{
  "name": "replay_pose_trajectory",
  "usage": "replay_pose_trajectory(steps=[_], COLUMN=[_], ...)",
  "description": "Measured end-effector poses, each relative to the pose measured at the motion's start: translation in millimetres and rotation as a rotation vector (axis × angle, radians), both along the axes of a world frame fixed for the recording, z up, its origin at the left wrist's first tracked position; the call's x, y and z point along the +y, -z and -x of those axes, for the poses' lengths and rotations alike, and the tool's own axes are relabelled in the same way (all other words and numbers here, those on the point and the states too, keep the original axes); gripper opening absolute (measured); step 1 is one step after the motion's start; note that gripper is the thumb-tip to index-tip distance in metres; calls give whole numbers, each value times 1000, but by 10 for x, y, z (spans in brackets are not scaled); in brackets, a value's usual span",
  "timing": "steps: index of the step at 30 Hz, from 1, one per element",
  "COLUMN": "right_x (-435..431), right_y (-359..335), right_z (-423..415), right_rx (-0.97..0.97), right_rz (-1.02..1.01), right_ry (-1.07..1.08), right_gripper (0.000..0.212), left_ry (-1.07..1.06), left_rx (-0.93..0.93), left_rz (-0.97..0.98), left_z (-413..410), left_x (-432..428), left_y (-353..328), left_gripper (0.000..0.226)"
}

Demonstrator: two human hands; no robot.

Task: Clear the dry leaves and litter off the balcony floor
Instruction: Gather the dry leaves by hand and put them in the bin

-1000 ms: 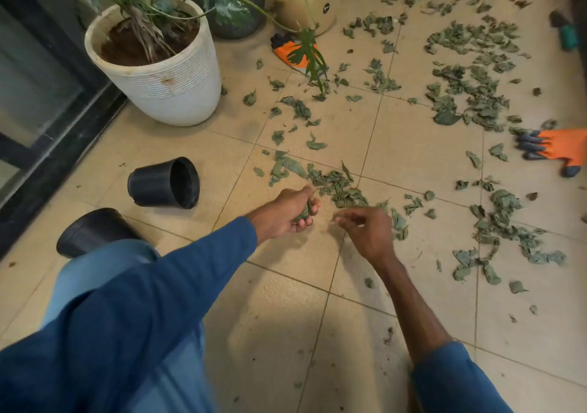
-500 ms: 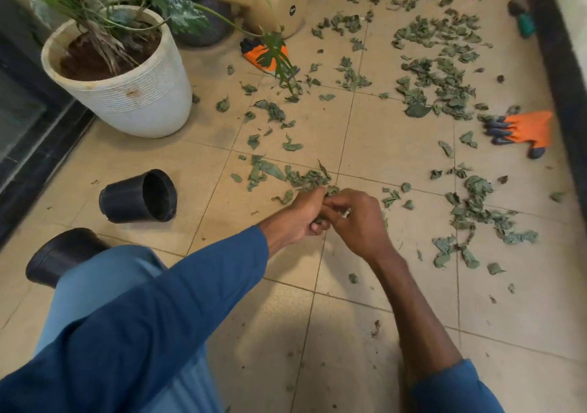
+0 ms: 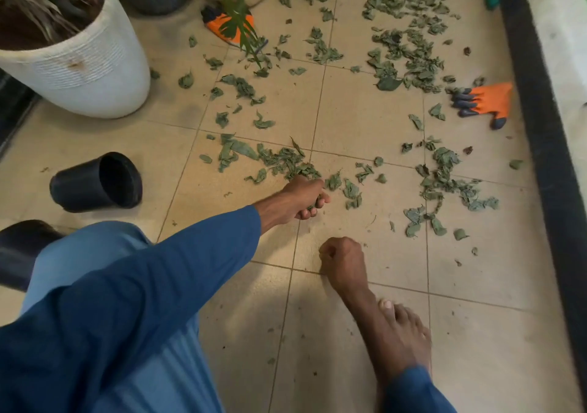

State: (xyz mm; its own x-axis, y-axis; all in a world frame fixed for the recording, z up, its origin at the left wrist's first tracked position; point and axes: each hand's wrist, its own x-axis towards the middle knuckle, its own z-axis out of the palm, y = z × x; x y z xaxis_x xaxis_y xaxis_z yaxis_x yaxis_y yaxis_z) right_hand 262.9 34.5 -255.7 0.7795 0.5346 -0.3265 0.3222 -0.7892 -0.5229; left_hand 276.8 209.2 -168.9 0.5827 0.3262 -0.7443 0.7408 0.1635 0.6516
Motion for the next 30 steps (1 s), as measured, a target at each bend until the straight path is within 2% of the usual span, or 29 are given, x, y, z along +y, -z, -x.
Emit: replay_pose_trajectory(steps=[3, 6, 8, 10, 13, 15, 16, 19, 21, 23, 25, 27, 28, 30], right_x=[18, -25, -14, 30, 133, 129, 92, -115, -330, -544, -742, -852, -843, -707], right_y=[-54, -336, -606, -829, -969, -974, -972, -990, -939, -805, -592, -368, -303, -243], right_z=[0, -203, -361, -484, -549, -566, -574, -552, -526, -532, -581, -654, -682, -725], right_rx=[35, 128, 307, 403, 303, 258, 296, 561, 612, 505, 246, 79, 51, 25], right_rz=[-87, -292, -479, -590, -582, -572, -593, -777, -853, -786, -524, -271, -212, -155], right_ry=[95, 270, 405, 402, 294, 284, 306, 453, 557, 694, 771, 731, 680, 568], right_gripper=[25, 16, 7, 13, 15, 15, 18, 22, 23, 17, 14, 13, 11, 26], left_ry=[31, 56, 49, 36, 70, 154, 195, 302, 380, 443, 454, 411, 387, 369], left_rx=[-16, -17, -13, -10, -42, -74, -86, -115, -96, -81, -85, -92, -101, -132], left_rz=[-3, -24, -43, -20, 24, -121, -233, -443, -503, -544, -553, -533, -513, -465], left_z=[-5, 14, 19, -17, -110, -190, -224, -282, -303, -322, -353, -391, -399, -400], left_x=[-11, -44, -77, -127, -231, -298, -330, -413, -471, -507, -507, -474, -452, -408], left_y=[7, 68, 103, 91, -20, -38, -37, 16, 49, 61, 45, 53, 68, 103], left_gripper=[42, 36, 32, 29, 28, 33, 34, 38, 38, 41, 42, 42, 44, 47])
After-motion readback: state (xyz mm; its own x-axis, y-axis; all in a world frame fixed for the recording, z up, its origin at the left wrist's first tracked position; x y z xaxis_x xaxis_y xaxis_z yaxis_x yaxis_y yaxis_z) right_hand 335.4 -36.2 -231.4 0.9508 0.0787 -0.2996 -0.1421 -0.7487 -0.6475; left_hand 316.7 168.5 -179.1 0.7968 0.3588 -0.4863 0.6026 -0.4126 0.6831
